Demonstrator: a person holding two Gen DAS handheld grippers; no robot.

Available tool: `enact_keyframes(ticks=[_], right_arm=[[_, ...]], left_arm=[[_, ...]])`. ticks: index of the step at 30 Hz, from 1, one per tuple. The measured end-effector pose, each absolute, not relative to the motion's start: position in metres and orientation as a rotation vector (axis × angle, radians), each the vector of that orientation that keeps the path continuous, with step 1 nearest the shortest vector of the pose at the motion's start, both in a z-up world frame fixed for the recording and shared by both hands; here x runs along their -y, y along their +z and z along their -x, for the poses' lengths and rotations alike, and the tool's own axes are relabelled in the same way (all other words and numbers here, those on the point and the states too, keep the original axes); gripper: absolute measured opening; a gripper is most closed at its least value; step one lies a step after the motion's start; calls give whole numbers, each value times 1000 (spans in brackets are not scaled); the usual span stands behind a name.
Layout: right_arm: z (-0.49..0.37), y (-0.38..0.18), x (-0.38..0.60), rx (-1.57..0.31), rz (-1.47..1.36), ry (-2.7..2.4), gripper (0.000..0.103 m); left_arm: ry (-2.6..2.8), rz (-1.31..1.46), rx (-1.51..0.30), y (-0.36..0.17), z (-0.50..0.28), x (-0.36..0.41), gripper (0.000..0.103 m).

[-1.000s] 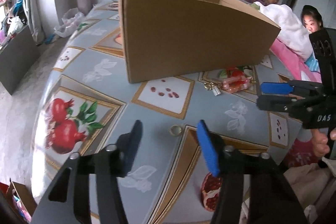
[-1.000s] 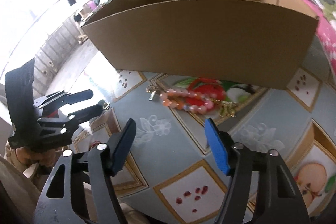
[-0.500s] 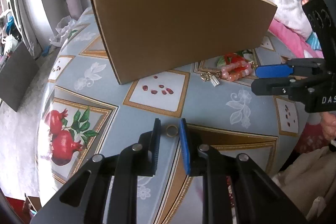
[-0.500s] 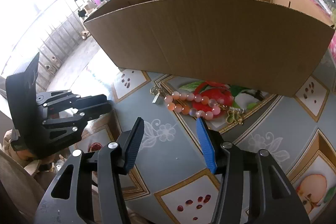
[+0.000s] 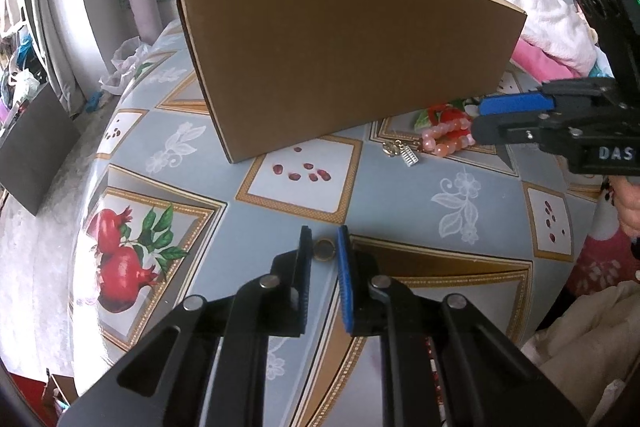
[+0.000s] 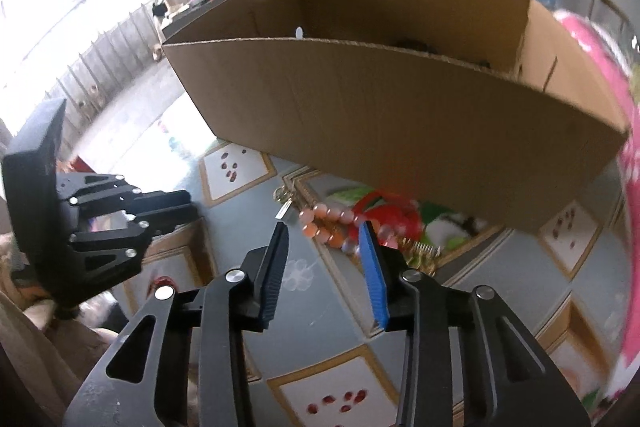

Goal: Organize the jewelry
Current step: 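Lower the right tool onto the pink beaded bracelet and close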

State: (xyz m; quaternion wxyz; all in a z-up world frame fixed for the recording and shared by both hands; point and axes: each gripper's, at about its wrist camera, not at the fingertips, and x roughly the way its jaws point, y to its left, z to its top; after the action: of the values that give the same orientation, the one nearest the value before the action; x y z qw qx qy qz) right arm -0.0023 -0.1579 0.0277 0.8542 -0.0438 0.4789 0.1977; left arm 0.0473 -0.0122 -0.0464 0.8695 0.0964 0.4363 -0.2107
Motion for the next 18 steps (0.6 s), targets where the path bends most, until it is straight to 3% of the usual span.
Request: enact_keyframes(ticks=[6, 15, 18], right_arm=[[-3, 18, 141, -1036, 165, 463, 23], [-14, 4, 121, -1051, 276, 476, 23], [-17, 0, 116, -1066, 301, 481, 13]], left_arm=[[-447, -185, -914, -46, -48, 7, 12], [-449, -181, -914, -47, -48, 5, 12], [-449, -182, -914, -46, -48, 5, 12]])
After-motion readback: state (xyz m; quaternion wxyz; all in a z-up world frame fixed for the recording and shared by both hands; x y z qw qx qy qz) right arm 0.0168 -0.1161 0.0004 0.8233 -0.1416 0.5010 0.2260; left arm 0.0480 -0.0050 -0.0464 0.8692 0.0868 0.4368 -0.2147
